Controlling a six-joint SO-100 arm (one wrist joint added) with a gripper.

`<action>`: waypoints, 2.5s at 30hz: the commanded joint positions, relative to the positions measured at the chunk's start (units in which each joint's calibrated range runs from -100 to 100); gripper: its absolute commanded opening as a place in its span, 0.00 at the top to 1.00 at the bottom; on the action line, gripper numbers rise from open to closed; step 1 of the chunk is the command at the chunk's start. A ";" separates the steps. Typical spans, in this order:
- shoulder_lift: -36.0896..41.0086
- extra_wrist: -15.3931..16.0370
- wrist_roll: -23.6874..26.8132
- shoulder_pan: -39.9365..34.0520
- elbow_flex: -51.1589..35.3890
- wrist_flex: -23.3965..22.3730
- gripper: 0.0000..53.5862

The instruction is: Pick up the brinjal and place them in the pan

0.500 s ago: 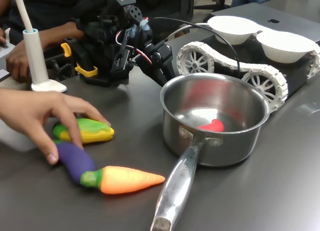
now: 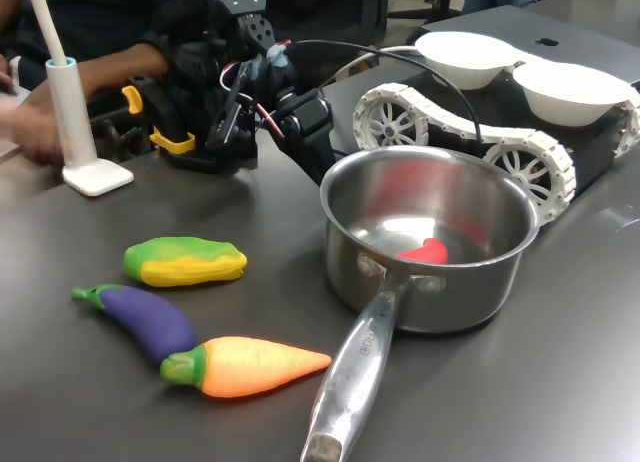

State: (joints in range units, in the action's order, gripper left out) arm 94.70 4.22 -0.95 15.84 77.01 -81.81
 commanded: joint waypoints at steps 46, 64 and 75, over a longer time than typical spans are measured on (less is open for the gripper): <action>0.83 0.65 -5.62 -9.42 -1.55 2.11 1.00; 0.75 -3.22 -3.86 -12.17 -2.27 0.91 1.00; 0.75 -3.13 -6.01 -11.94 -10.36 -10.34 1.00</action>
State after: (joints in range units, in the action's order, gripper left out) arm 94.70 1.47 -5.98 3.85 73.03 -88.78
